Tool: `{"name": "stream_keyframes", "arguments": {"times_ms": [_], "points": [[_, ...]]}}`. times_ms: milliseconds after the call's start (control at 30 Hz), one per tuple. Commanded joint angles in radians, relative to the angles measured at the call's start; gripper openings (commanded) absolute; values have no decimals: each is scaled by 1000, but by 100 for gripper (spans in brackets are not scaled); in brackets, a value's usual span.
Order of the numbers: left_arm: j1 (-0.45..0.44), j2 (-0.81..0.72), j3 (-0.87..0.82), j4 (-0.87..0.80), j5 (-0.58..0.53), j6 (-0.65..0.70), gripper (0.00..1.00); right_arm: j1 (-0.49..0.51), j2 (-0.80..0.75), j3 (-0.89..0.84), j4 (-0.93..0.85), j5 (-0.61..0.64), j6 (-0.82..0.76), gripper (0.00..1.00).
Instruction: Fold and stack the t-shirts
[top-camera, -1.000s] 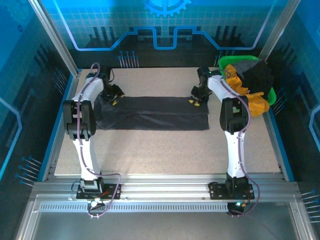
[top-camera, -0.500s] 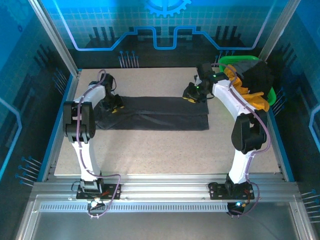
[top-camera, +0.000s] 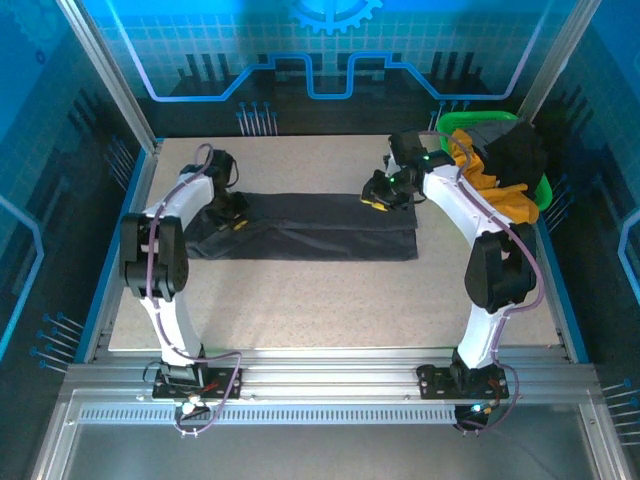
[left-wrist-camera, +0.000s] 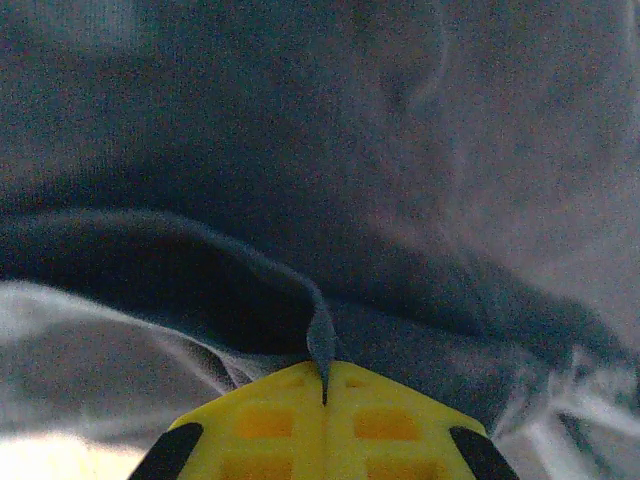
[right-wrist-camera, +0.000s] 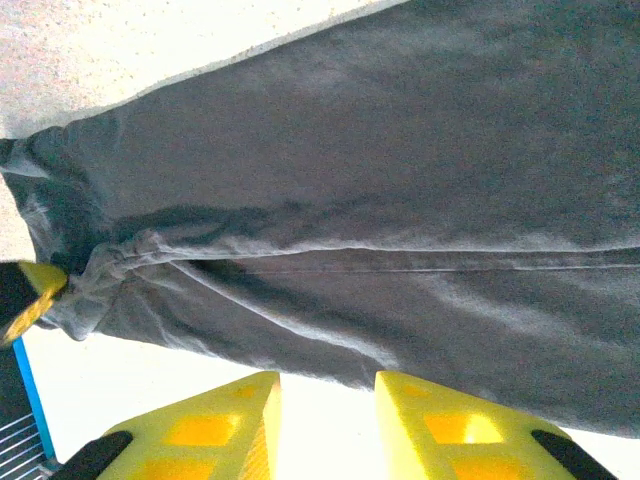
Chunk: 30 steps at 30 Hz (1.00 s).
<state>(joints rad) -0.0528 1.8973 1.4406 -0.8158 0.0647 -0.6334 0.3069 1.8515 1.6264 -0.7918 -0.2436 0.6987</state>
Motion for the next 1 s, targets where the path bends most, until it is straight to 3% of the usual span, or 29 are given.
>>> {"name": "stream_keyframes", "arguments": {"times_ms": [0,233,433,533,667,833,967], "points": [[-59,-63,-80,-57,26,-188,0,6,-46,-35,13,-12,-2,31],[-131,-145,-255,39,34,-476,2,5,-76,-104,35,-19,-4,31],[-149,-201,-349,138,114,-651,32,5,-102,-167,46,-22,-6,31],[-153,-252,-315,105,85,-622,37,6,-107,-189,53,-19,-6,31],[-133,-311,-266,30,-37,-525,30,5,-103,-209,64,-23,4,31],[-35,-302,-310,68,-53,-443,22,6,-88,-214,72,-33,13,31],[7,-248,-351,185,13,-364,17,8,-82,-206,68,-36,10,31]]}}
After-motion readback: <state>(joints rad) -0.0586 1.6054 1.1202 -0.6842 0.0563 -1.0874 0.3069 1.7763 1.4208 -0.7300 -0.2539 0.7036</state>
